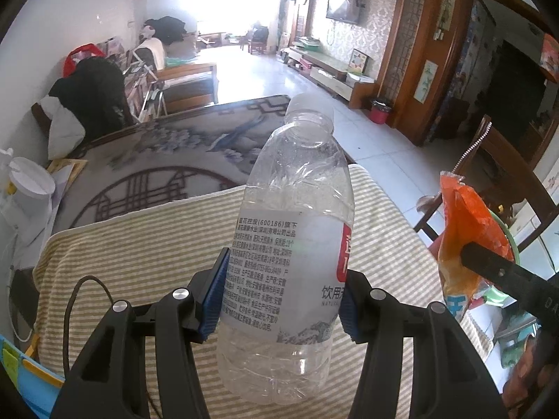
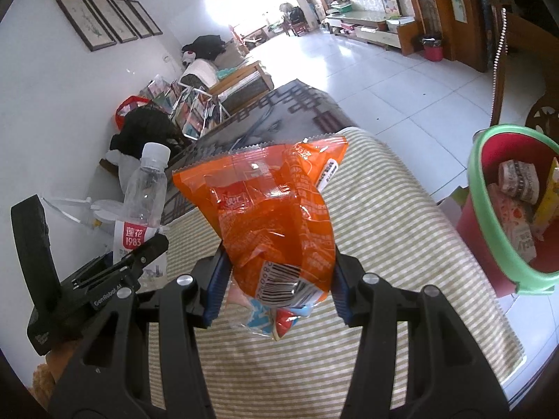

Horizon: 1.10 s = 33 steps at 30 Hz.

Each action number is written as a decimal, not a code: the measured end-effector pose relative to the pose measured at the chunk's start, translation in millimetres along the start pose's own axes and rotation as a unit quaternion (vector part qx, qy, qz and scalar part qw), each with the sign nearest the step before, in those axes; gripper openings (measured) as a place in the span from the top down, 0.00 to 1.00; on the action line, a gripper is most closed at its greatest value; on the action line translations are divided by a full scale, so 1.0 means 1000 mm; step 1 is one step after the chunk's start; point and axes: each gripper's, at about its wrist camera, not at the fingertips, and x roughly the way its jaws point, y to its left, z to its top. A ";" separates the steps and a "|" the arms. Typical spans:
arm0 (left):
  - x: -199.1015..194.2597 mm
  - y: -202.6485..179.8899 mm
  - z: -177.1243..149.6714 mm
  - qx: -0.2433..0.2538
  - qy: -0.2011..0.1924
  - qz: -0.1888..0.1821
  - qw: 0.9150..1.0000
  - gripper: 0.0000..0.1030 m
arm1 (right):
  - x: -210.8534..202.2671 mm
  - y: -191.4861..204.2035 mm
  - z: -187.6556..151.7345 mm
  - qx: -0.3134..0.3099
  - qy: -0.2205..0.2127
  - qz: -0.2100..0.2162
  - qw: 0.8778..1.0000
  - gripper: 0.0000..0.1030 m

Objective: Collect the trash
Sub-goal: 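Carry the bottle and orange bag over the red bucket and open both tools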

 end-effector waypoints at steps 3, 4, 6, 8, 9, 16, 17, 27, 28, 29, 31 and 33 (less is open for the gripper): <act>0.006 -0.024 -0.002 0.007 0.008 -0.011 1.000 0.50 | -0.008 -0.024 0.006 0.012 -0.003 -0.007 1.000 0.52; 0.010 -0.038 -0.004 0.011 0.018 -0.020 1.000 0.50 | -0.011 -0.033 0.007 0.016 -0.006 -0.008 1.000 0.52; 0.018 -0.062 -0.008 0.017 0.032 -0.041 0.998 0.50 | -0.021 -0.053 0.012 0.023 -0.013 -0.019 0.999 0.52; 0.028 -0.093 -0.010 0.027 0.042 -0.062 0.997 0.50 | -0.037 -0.084 0.018 0.032 -0.025 -0.039 0.998 0.52; 0.032 -0.110 -0.009 0.029 0.047 -0.076 0.996 0.50 | -0.045 -0.101 0.022 0.038 -0.031 -0.051 0.998 0.52; 0.056 -0.228 -0.001 0.071 0.065 -0.163 0.982 0.50 | -0.092 -0.220 0.036 0.095 -0.041 -0.114 0.988 0.52; 0.059 -0.240 -0.001 0.074 0.070 -0.171 0.980 0.50 | -0.096 -0.231 0.038 0.098 -0.040 -0.117 0.987 0.52; 0.085 -0.320 -0.006 0.094 0.095 -0.186 0.973 0.21 | -0.114 -0.291 0.046 0.122 -0.041 -0.111 0.985 0.21; 0.084 -0.320 -0.006 0.089 0.093 -0.183 0.975 0.21 | -0.114 -0.294 0.047 0.124 -0.040 -0.109 0.985 0.20; 0.084 -0.318 -0.004 0.084 0.090 -0.178 0.976 0.21 | -0.113 -0.297 0.049 0.125 -0.038 -0.109 0.985 0.19; 0.080 -0.311 0.000 0.073 0.075 -0.160 0.982 0.21 | -0.113 -0.296 0.052 0.122 -0.041 -0.103 0.986 0.19; 0.071 -0.307 0.004 0.062 0.047 -0.144 0.987 0.21 | -0.111 -0.286 0.056 0.106 -0.049 -0.098 0.988 0.15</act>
